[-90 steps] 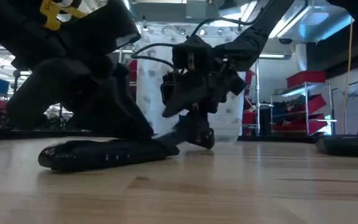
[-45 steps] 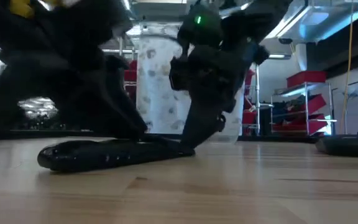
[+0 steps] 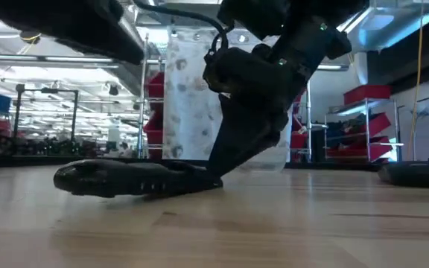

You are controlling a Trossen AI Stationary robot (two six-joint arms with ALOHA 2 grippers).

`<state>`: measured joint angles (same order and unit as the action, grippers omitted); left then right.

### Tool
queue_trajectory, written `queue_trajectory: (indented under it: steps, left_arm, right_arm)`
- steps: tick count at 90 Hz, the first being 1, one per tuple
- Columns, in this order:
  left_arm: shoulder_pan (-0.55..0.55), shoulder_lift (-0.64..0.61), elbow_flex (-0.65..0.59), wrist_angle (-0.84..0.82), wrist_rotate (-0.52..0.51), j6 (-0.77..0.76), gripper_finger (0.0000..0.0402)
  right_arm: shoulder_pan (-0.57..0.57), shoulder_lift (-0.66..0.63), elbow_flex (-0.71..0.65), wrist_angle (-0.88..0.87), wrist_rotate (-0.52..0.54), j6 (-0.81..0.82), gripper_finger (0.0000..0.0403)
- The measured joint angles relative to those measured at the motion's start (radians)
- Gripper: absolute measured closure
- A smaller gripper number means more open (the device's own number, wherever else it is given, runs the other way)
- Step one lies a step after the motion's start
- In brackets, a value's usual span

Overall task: Insert battery
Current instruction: Close the remote control cover

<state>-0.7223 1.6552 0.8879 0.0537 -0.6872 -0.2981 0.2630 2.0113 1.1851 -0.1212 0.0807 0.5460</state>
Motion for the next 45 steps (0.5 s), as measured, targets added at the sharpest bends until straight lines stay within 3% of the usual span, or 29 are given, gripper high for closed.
queue_trajectory:
  steps: [24,45]
  left_arm:
    - [0.0,0.028,0.0,-0.023,-0.014,-0.058,0.029]
    - [-0.017,0.028,0.0,-0.043,-0.022,-0.116,0.029]
  right_arm:
    - [0.054,0.001,0.0,0.014,0.018,0.023,0.0279]
    - [0.105,-0.033,0.02,0.021,0.174,0.004,0.0279]
